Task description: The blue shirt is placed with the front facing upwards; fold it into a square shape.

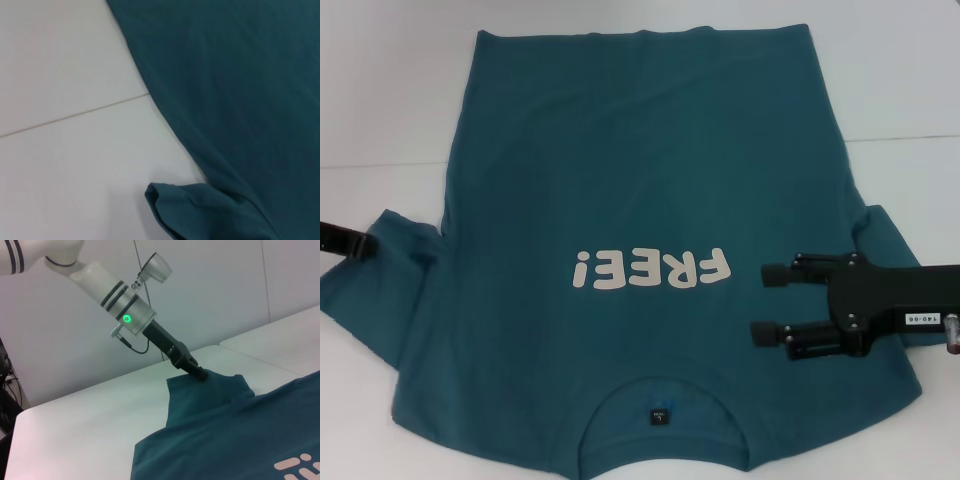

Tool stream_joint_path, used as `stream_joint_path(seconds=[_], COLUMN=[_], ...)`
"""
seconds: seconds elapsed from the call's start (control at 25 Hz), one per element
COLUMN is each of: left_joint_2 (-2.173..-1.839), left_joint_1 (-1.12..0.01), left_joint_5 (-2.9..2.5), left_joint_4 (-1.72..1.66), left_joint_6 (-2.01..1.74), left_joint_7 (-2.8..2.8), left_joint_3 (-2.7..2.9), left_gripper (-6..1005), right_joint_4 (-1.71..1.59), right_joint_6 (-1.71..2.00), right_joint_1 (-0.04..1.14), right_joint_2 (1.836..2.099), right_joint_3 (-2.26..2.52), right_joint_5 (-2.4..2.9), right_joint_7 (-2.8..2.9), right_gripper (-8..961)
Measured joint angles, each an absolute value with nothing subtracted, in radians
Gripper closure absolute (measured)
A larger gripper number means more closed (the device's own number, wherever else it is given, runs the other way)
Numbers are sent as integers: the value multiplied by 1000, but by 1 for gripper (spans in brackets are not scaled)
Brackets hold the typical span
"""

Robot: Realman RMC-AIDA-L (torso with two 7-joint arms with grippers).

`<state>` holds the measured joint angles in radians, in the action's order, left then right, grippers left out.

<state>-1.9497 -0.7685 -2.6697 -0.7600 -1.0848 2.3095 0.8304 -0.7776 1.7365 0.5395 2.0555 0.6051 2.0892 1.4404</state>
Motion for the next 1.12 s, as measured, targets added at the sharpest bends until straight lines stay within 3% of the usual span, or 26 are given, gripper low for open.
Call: stream_joint_path(seconds=[0.72, 1.12], left_joint_2=[-1940, -1981], left_joint_1=[-809, -817], left_joint_5=[-2725, -2726], left_joint_4=[-815, -897], left_joint_6=[-1179, -1298], left_joint_7=[2337, 2430], left_joint_3=[832, 837], left_gripper=[969, 970], right_joint_4=[-778, -778], right_joint_6=[1736, 1741], right_joint_1=[540, 537], right_joint_2=[2059, 2059], right_joint_3=[606, 606], right_joint_5=[2091, 2091], right_joint_7=[1440, 1440], right_gripper=[54, 54])
